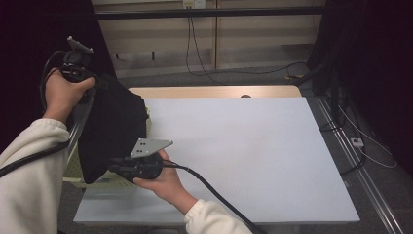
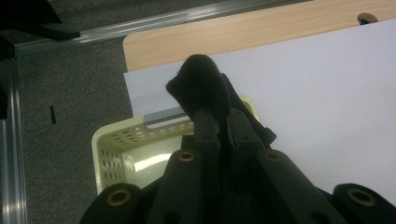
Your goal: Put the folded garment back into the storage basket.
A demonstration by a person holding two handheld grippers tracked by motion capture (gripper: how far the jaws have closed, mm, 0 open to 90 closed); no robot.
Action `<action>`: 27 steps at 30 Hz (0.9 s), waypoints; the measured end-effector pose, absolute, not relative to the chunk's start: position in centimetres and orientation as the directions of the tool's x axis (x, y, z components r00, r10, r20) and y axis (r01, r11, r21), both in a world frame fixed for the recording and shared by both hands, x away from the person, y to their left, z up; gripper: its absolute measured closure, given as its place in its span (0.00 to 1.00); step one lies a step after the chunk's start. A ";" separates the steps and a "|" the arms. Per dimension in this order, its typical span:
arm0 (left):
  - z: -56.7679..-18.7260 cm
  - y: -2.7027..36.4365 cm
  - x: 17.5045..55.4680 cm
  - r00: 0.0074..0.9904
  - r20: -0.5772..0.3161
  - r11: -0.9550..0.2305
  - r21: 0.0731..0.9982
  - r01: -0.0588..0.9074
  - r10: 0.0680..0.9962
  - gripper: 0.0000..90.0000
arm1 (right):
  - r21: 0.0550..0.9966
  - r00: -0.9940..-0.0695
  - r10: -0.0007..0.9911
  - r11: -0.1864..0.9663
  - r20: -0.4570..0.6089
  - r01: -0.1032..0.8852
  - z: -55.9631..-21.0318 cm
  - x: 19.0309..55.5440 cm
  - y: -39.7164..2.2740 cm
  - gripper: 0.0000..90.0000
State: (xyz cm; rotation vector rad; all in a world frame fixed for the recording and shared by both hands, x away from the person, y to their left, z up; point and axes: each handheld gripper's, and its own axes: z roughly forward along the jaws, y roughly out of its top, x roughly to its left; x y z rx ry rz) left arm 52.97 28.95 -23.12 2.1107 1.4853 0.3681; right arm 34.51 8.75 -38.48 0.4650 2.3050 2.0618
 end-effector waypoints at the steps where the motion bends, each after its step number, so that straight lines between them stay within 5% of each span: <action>1: -23.2 29.0 53.0 0.358 -0.080 -0.253 0.564 0.786 0.930 0.94 | 0.974 -0.956 0.228 0.087 0.183 0.208 -38.5 34.5 8.8 0.90; 27: -24.6 30.1 53.4 0.354 -0.100 -0.244 0.552 0.797 0.930 0.94 | 0.968 -0.951 0.232 0.096 0.203 0.230 -39.4 34.9 10.1 0.90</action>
